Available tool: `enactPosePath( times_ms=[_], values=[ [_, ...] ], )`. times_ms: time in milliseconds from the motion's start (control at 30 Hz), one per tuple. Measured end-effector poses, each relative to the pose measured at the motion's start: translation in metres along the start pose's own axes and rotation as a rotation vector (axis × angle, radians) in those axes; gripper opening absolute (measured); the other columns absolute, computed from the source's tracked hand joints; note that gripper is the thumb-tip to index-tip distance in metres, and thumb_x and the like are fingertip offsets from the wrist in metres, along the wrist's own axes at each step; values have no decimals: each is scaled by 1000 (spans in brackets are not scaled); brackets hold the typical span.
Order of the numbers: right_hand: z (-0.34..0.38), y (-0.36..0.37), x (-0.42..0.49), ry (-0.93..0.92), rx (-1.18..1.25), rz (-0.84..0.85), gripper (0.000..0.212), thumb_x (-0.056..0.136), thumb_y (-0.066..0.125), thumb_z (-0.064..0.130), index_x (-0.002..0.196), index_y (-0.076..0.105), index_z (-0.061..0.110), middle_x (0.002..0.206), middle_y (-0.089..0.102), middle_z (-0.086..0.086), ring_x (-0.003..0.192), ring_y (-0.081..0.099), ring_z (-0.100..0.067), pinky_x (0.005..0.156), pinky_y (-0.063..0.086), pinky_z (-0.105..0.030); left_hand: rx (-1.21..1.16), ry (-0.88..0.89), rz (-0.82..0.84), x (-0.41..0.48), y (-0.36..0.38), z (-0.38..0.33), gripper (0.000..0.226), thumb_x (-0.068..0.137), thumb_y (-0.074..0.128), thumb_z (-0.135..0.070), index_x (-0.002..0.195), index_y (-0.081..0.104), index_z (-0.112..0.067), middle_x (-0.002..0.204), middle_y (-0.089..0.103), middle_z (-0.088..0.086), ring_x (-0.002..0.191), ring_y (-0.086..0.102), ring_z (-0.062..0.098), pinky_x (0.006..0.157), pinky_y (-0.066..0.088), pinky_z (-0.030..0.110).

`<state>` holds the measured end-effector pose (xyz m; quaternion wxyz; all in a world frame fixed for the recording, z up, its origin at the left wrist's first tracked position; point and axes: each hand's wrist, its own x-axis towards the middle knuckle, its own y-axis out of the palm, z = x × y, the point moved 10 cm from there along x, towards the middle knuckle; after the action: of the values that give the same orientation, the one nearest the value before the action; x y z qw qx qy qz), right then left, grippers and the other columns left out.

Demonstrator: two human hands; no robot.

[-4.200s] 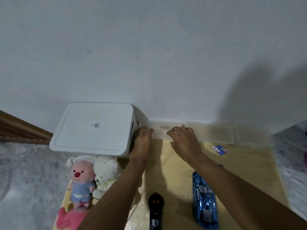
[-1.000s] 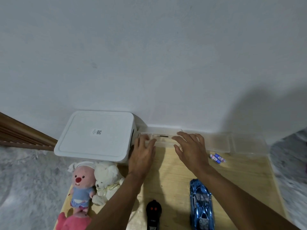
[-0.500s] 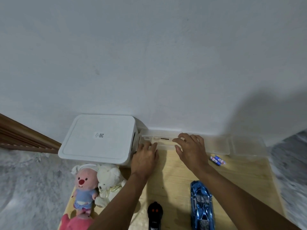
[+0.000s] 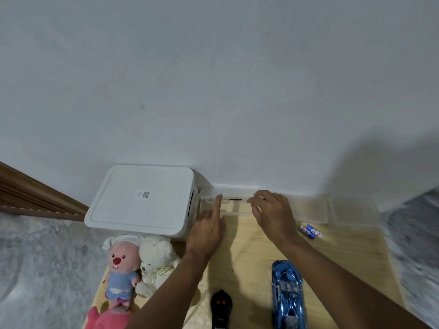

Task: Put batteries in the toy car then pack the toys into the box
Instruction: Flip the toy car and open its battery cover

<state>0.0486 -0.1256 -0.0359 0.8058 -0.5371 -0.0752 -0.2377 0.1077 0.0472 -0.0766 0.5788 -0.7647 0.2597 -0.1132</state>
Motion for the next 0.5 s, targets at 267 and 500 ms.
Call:
enactPosePath(
  times_ms=[267,500],
  values=[
    [-8,4,-2,58,60,64,25,82,76,7,104,76,20,99,70,4,89,67,-22,87,52,-36,61,-62,-68,10,-16,-4,31,111,33,-34,139,38,-20,104,72,7,80,72,28,57,46,31],
    [-1,0,-8,43,25,87,21,84,76,15,102,69,22,106,58,3,91,58,-18,78,51,-32,50,-8,-136,12,-15,-4,34,108,45,-34,136,28,-26,111,71,8,73,73,27,51,51,33]
  ],
)
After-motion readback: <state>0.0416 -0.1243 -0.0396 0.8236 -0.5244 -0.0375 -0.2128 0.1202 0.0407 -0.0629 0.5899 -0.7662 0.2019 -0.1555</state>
